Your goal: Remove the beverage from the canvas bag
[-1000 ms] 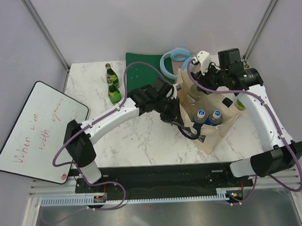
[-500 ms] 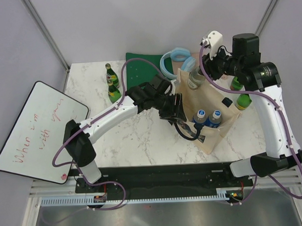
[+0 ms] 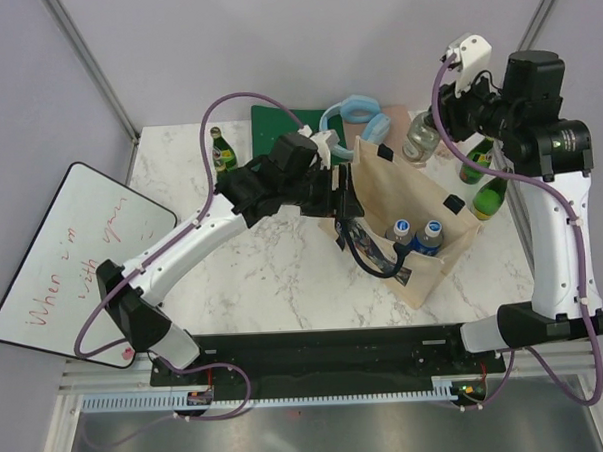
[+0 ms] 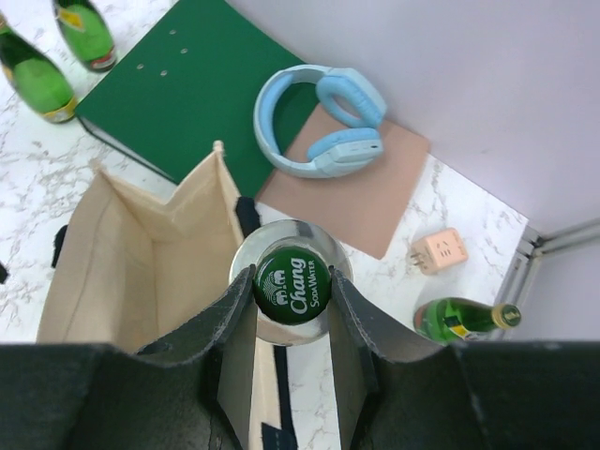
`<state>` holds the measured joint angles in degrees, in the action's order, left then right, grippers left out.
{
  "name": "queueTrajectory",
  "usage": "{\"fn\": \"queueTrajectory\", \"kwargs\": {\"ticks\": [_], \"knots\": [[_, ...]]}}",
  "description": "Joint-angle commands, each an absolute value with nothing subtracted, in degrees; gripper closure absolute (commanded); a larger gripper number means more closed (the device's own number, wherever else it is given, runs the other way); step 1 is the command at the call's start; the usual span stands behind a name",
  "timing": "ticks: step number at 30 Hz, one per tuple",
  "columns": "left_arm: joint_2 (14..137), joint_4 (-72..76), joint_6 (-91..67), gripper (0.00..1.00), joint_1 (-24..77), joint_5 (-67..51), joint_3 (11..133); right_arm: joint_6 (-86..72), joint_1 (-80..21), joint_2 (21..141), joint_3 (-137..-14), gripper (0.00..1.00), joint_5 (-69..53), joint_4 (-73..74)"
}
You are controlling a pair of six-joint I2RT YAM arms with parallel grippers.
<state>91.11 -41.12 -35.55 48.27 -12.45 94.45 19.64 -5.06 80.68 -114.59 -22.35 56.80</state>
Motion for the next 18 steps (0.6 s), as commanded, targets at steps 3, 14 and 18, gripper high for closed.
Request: {"fn": "queueTrajectory", "kwargs": {"ticks": [3,14,18], "knots": [[87.45,-36.48,-32.08,0.19,46.32,-8.87,96.85,17.58,-0.36,79.37,-119.97,1.0,-23.38,46.93],[87.63,-36.12,-29.18,0.12,42.72,-11.42,101.68,20.39,9.74,78.49,-116.64,1.0,-22.41,47.46],[89.12,-36.21,-27.78,0.11,42.36,-12.56,104.15,21.97,13.18,77.87,-113.04,1.0,-23.46,47.55]]}}
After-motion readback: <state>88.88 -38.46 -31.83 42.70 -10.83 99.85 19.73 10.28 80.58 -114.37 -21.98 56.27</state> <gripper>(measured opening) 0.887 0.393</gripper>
